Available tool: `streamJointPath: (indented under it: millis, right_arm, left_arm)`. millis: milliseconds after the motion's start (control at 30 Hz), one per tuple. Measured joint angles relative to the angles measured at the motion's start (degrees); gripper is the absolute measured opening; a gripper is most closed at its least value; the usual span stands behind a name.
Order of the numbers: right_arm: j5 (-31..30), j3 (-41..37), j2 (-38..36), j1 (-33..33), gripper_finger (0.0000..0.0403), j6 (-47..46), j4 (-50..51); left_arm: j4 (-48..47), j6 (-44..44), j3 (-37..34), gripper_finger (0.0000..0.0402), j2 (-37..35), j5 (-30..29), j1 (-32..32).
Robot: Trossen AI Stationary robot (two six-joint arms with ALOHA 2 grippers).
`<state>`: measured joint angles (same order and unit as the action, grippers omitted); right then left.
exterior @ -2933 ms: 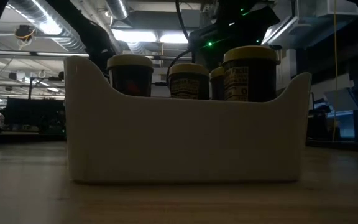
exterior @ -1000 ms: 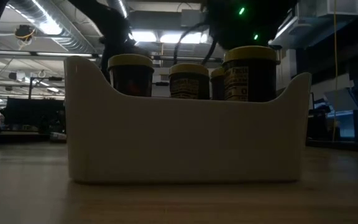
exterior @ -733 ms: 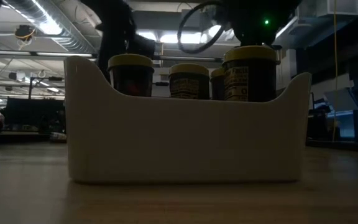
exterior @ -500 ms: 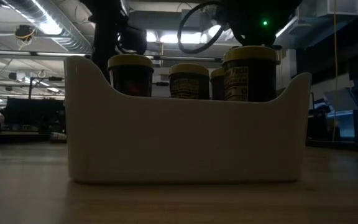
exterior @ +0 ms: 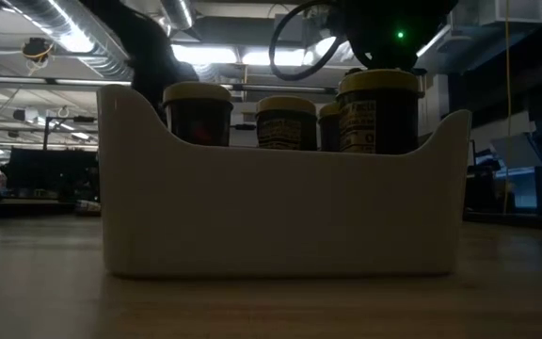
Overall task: Sort spices by type
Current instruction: Put the brown seasoning bag into the right white bin
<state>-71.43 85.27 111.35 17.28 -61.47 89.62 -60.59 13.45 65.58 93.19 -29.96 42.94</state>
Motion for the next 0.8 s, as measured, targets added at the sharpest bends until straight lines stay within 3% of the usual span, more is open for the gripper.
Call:
streamJointPath:
  millis: [800]
  right_arm:
    - [-0.07, 0.0, 0.04, -0.04, 0.0379, -0.17, -2.7]
  left_arm:
    - [0.01, 1.47, -2.32, 0.0047, 14.29, -3.74, -0.2]
